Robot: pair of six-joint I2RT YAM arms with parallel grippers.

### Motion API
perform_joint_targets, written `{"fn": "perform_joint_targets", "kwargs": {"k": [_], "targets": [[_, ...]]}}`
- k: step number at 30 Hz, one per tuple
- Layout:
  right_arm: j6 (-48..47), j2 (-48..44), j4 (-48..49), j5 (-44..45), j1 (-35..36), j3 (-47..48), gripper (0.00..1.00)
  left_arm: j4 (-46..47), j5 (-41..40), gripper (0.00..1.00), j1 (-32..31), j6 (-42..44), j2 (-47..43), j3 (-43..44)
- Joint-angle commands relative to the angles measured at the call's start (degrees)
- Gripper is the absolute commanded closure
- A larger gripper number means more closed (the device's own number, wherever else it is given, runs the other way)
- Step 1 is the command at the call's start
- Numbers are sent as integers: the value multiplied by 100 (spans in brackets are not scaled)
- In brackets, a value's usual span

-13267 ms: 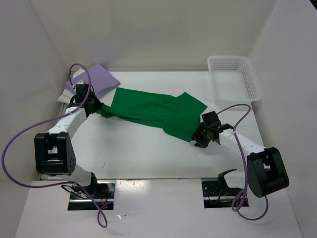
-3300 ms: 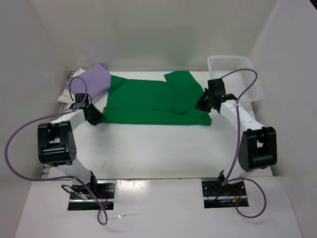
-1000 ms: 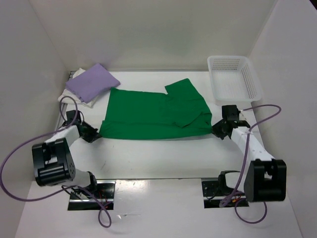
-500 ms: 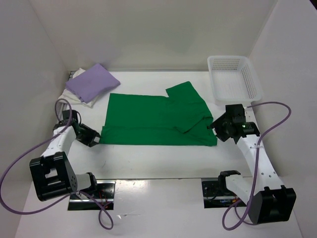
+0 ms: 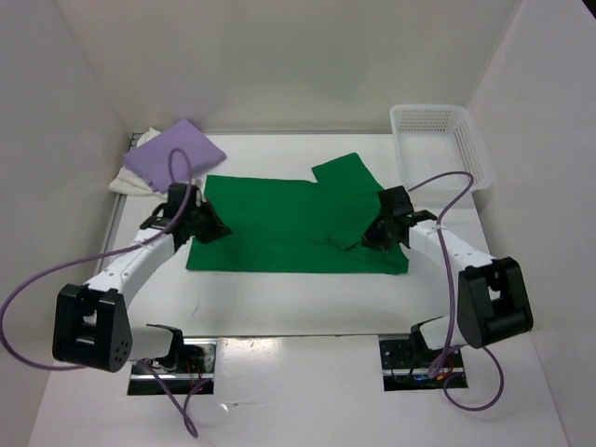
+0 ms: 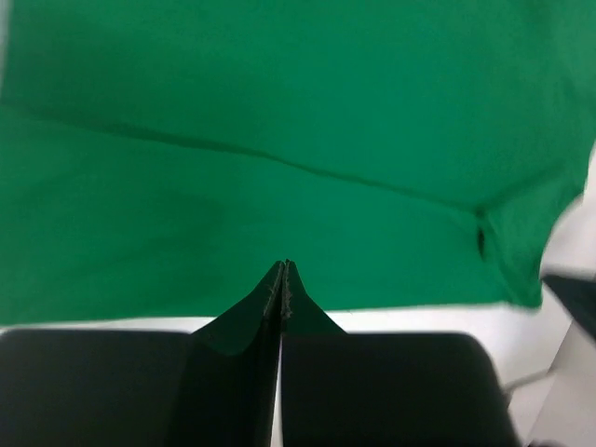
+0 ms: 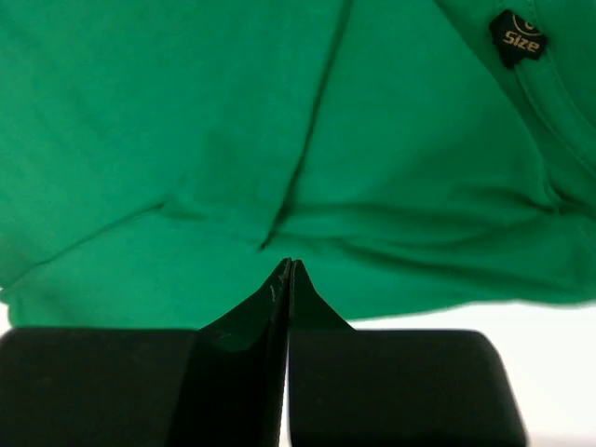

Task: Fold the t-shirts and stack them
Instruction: Fold the flattened tshirt in 1/3 of the way

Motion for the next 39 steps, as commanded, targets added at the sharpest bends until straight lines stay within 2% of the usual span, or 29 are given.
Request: {"fn": "perform_joint_targets", "kwargs": {"k": [1, 5, 10, 20, 31, 35, 39], "targets": [[-36, 235, 810, 67, 42, -180, 100, 856, -226, 100, -899, -27, 345, 144], [-97, 464, 933, 67, 164, -242, 100, 1181, -279, 100, -1314, -141, 865, 267], [-44, 701, 1162, 67, 279, -295, 100, 1454, -331, 100, -1315, -343, 1182, -57], [8, 948, 1434, -12, 332, -241, 100, 1455, -621, 94, -1254, -396, 1121, -593], [8, 1325, 1663, -12, 332, -128, 100, 1350, -736, 88, -849, -448, 454, -1288], [174, 1501, 1716, -83, 332, 372, 100, 1349, -736, 87, -744, -448, 312, -1235], [290, 2289, 1716, -355, 332, 1232, 100, 1349, -736, 87, -691, -448, 190, -1183]]}}
